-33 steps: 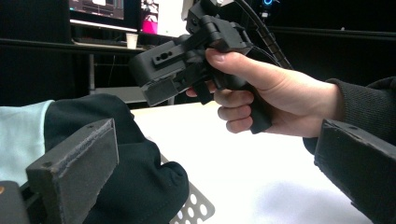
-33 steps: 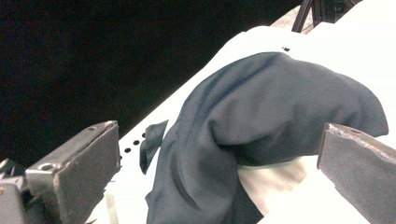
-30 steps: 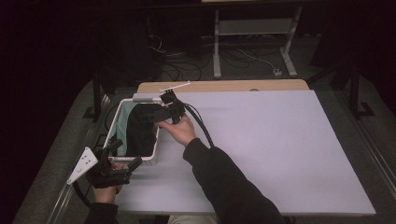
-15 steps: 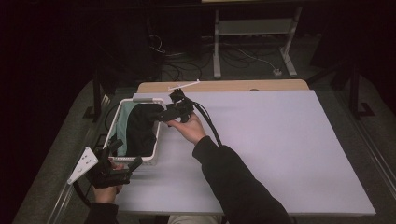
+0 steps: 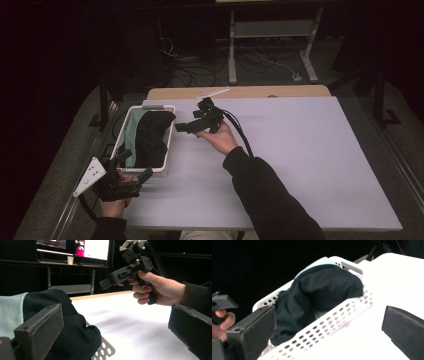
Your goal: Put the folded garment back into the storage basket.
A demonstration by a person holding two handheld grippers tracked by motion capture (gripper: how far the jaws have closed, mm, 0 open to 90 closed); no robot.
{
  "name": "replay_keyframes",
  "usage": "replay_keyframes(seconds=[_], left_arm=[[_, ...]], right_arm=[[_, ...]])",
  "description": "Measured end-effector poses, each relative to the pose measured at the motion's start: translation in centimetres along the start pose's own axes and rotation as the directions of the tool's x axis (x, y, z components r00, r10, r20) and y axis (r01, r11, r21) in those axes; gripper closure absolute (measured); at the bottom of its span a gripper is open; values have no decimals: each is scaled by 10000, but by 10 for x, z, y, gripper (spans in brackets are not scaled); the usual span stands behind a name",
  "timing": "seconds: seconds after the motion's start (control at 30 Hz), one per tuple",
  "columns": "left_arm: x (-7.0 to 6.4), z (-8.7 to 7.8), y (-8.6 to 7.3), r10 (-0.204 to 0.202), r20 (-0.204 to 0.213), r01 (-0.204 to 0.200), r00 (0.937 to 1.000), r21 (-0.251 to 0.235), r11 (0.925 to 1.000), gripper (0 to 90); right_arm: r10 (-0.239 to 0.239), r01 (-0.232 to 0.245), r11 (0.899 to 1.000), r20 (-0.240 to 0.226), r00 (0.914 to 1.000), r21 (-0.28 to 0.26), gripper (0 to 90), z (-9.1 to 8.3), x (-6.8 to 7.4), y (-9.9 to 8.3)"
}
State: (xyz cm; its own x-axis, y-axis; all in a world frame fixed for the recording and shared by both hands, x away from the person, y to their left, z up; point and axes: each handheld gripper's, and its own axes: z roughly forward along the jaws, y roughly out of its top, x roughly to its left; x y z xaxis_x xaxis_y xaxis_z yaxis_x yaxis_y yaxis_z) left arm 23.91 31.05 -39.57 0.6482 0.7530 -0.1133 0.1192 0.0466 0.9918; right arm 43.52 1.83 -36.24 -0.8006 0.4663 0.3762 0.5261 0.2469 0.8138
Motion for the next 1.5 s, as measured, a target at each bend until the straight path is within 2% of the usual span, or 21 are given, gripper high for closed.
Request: replay_keyframes(seconds=[0.77,1.2,1.5], left_arm=[[-1,4,0,190,50,-191,9998,240,9995,0],[-1,6,-1,126,37,-128,9999,441,9989,0],[-1,6,-1,138,32,-139,9999,486,9987,0]], right_arm=[[-76,100,9994,694,9976,-339,0,-61,-24,-20],[-233,291,9983,1128,9933,-504,0,-92,-29,-29],[-324,387,9983,1405,9896,-426,0,-107,-31,-38]])
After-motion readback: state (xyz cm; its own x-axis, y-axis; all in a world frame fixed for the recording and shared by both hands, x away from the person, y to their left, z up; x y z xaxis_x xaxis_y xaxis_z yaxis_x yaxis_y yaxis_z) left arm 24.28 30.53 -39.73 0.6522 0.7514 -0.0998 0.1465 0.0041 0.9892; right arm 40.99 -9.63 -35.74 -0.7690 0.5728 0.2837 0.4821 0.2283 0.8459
